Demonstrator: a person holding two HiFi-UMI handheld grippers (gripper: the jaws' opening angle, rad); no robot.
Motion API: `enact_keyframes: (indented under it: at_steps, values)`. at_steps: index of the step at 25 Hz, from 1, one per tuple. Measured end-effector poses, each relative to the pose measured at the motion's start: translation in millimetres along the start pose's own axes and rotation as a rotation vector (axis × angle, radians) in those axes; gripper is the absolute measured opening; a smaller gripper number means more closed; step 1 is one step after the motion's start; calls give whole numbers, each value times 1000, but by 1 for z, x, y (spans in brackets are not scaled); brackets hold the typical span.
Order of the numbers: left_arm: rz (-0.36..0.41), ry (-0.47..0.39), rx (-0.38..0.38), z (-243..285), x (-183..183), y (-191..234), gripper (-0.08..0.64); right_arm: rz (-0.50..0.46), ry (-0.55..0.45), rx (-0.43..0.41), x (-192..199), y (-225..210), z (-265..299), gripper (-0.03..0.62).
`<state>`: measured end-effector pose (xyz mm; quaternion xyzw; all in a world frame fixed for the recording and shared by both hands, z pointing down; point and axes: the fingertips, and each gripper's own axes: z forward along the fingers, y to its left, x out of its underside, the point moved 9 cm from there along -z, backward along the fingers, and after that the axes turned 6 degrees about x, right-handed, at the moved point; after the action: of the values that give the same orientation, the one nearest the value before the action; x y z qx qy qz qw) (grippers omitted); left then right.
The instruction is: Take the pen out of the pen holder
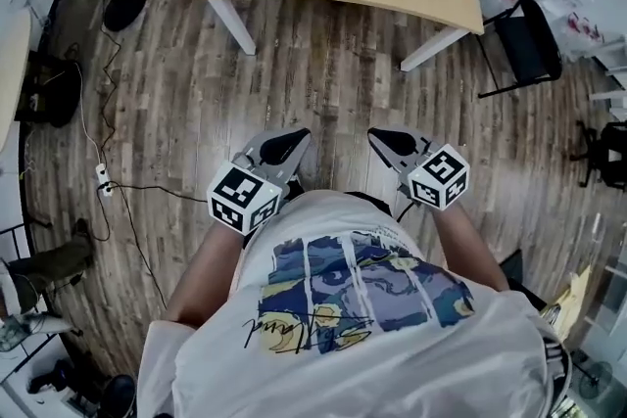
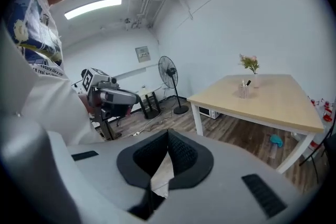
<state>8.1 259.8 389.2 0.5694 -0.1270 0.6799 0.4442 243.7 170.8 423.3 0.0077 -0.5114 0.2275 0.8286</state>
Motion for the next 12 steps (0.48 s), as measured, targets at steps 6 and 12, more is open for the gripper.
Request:
enact_keyframes:
  at_steps: [6,12]
  values:
    - [-6,6,79,-19,-17,87,6,103,-58,89,-43,-18,64,9]
    - [-20,-6,87,-7,-38,145,26,146,-84,199,-75,-67,99,101]
